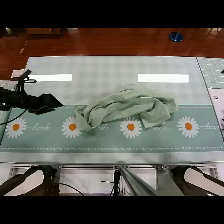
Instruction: Fold the shirts.
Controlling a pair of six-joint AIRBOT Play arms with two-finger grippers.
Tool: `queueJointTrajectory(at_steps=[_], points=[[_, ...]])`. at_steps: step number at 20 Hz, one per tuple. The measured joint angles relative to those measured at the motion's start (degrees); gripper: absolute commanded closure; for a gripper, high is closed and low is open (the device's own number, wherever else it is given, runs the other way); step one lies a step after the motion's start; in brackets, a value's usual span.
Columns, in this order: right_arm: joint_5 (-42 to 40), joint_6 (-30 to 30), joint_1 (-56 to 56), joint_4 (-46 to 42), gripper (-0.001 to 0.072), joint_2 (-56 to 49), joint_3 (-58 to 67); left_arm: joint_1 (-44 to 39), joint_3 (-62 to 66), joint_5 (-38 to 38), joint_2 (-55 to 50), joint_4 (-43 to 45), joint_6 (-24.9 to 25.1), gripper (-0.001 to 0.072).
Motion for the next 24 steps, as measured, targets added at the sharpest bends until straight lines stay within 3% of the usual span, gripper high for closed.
queueJointTrajectory(at_steps=[8, 15, 16, 17, 18, 24], points=[[-3.5, -1.5, -1.2, 1.8, 0.0138, 0.0, -15.0, -5.9, -0.6, 1.1, -11.7, -2.9, 0.3, -0.0013], [-5.4, -2.1, -1.2, 4.8, 0.0139, 0.0, -19.4, -12.9, -0.6, 4.6, -17.6, -4.2, -1.6, -0.0003], [-5.5, -2.2, -1.2, 5.5, 0.0139, 0.0, -19.6, -13.8, -0.4, 4.4, -18.6, -5.1, -2.1, 0.0216], [-5.5, -2.3, -1.2, 6.0, 0.014, 0.0, -19.7, -14.6, -0.2, 4.7, -19.6, -5.3, -2.7, 0.0547], [-5.5, -2.4, -1.2, 6.4, 0.014, 0.0, -19.7, -15.3, 0.2, 5.7, -20.6, -5.0, -3.4, 0.068], [-3.1, -5.5, -1.6, 7.5, 0.0132, 0.0, -20.9, -16.6, 2.5, 3.3, -22.6, -6.8, -2.9, 0.0682]])
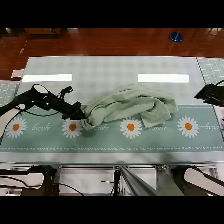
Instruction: Fold the shirts.
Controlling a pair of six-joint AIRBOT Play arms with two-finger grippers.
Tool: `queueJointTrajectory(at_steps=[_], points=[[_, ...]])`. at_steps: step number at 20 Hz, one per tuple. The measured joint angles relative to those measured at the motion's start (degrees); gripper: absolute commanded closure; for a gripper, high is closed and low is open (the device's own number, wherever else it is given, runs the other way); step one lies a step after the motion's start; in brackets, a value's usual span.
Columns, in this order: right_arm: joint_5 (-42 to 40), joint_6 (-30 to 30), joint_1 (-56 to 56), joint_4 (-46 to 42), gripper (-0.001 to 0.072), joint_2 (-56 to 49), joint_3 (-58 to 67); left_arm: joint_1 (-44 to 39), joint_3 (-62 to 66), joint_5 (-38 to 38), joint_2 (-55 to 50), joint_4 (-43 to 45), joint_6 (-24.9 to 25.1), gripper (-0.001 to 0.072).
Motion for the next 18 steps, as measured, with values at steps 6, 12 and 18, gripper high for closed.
queueJointTrajectory(at_steps=[6, 12, 18], points=[[0.0, -5.6, -1.3, 8.1, 0.0131, 0.0, -11.7, -0.2, 1.0, -4.1, 0.1, -0.4, 2.5, 0.0682], [-10.1, -9.3, 3.5, 19.0, 0.0132, 0.0, -24.8, -0.2, 1.1, -5.8, 0.3, -0.5, 3.3, 0.0682], [-24.6, -6.6, 15.1, 22.8, 0.0684, -1.0, -29.0, -0.2, 1.1, -6.9, 0.3, -0.6, 3.6, 0.0683]])
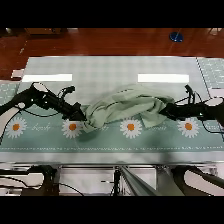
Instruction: Fold the shirts.
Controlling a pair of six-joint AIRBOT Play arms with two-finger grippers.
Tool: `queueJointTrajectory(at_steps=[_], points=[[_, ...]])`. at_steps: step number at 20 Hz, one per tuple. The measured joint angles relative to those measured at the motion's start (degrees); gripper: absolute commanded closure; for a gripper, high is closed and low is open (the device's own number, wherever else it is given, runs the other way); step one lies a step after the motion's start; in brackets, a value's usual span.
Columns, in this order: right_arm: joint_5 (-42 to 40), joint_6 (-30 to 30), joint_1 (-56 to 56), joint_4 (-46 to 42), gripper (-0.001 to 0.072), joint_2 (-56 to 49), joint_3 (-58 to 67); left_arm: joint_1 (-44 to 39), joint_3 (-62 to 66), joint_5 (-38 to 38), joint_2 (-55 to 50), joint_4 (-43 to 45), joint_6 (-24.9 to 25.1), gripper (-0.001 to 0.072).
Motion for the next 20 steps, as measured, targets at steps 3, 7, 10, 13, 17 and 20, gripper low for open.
queueJointTrajectory(at_steps=[3, 7, 10, 13, 17, 20], points=[[-3.9, -0.1, 3.4, 3.4, 0.0684, 0.9, 0.4, 0.1, 1.1, -1.4, 1.0, -0.2, 1.2, 0.0686], [0.4, -1.3, 2.0, 6.5, 0.0684, 8.4, 6.4, 2.0, 7.8, -3.1, 8.1, -2.6, 2.7, 0.0685], [6.5, -0.3, -2.2, 7.4, 0.0684, 18.3, 14.6, 6.6, 17.9, -3.6, 17.7, -3.9, 3.0, 0.0685], [9.2, 1.9, -6.1, 8.2, 0.0684, 29.2, 24.1, 13.0, 28.9, -1.0, 28.3, -4.5, 1.7, 0.0684], [5.9, 6.8, -9.4, 7.8, 0.0684, 39.7, 35.3, 19.5, 37.7, 5.2, 42.7, -4.9, -0.4, 0.0685], [4.6, 11.5, -10.4, 6.1, 0.0684, 42.8, 43.1, 21.8, 40.0, 11.8, 51.6, -3.7, -1.4, 0.0685]])
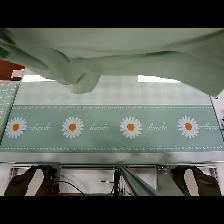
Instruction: Fold the shirts.
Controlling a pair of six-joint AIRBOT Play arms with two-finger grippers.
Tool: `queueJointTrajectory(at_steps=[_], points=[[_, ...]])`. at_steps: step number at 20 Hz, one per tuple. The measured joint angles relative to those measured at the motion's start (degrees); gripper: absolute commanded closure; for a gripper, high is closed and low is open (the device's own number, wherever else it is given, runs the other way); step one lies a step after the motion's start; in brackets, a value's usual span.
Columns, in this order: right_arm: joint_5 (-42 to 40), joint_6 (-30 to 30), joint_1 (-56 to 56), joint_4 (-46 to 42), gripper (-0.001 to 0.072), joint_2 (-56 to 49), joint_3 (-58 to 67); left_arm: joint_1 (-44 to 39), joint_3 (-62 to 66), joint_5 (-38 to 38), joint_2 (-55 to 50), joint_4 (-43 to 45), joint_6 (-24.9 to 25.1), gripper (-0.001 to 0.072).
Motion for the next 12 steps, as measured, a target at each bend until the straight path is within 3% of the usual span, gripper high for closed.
queueJointTrajectory(at_steps=[3, 6, 12], points=[[1.9, 4.4, -0.3, -2.0, 0.0684, 1.1, 7.0, 0.9, 0.9, 2.1, 6.7, 3.6, -3.0, 0.0685], [12.6, 9.8, -0.5, -6.4, 0.0684, 1.6, 13.6, 1.2, 1.3, -1.9, 11.3, 7.6, -7.3, 0.0685], [36.5, 14.9, -0.5, -14.6, 0.0685, 1.8, 23.7, 1.3, 10.2, -21.9, 14.4, 15.5, -13.8, 0.0686]])
